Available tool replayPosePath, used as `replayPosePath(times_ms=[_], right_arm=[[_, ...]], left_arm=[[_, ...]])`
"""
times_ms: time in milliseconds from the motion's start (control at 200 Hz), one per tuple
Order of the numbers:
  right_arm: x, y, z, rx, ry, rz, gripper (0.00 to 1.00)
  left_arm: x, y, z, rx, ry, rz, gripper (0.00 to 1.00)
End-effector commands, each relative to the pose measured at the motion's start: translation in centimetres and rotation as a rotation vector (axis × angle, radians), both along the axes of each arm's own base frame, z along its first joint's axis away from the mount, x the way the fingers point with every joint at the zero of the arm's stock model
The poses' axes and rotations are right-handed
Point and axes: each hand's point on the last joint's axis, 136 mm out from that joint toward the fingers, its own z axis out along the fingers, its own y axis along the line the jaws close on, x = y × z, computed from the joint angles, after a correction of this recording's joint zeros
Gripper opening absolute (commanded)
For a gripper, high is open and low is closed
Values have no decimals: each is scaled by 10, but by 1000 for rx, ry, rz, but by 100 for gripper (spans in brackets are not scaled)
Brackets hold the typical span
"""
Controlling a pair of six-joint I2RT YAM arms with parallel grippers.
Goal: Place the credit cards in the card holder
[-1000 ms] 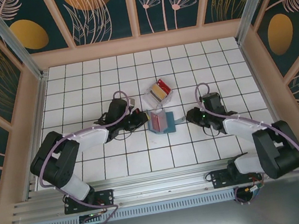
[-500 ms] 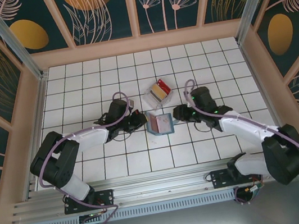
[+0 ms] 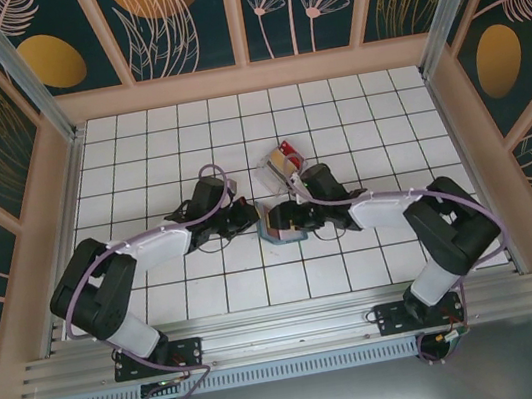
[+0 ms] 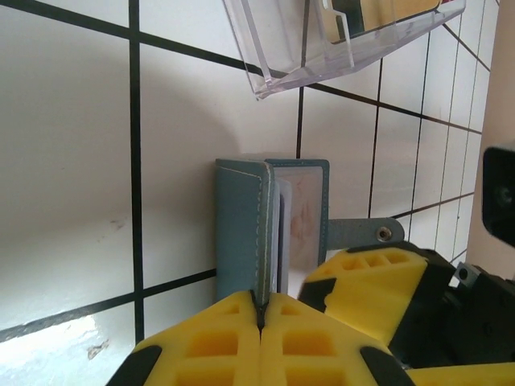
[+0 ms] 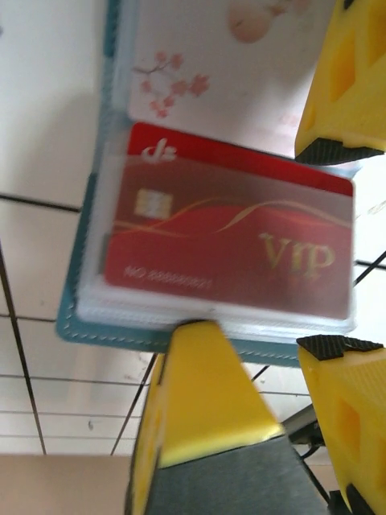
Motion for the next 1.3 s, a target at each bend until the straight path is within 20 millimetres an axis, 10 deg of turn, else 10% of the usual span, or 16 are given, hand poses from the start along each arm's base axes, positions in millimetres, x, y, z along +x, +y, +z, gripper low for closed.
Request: replayPosePath(times_ms=[0, 731, 1296], right_arm=[[7, 15, 6, 58, -15, 21, 60], [-4, 0, -35, 60, 113, -16, 61], [-6, -5, -67, -32, 162, -36, 48]], left_arm=[[3, 0, 21, 17, -47, -11, 1], [3, 55, 11, 382, -8, 62, 0], [13, 2, 34, 225, -43, -19, 0]])
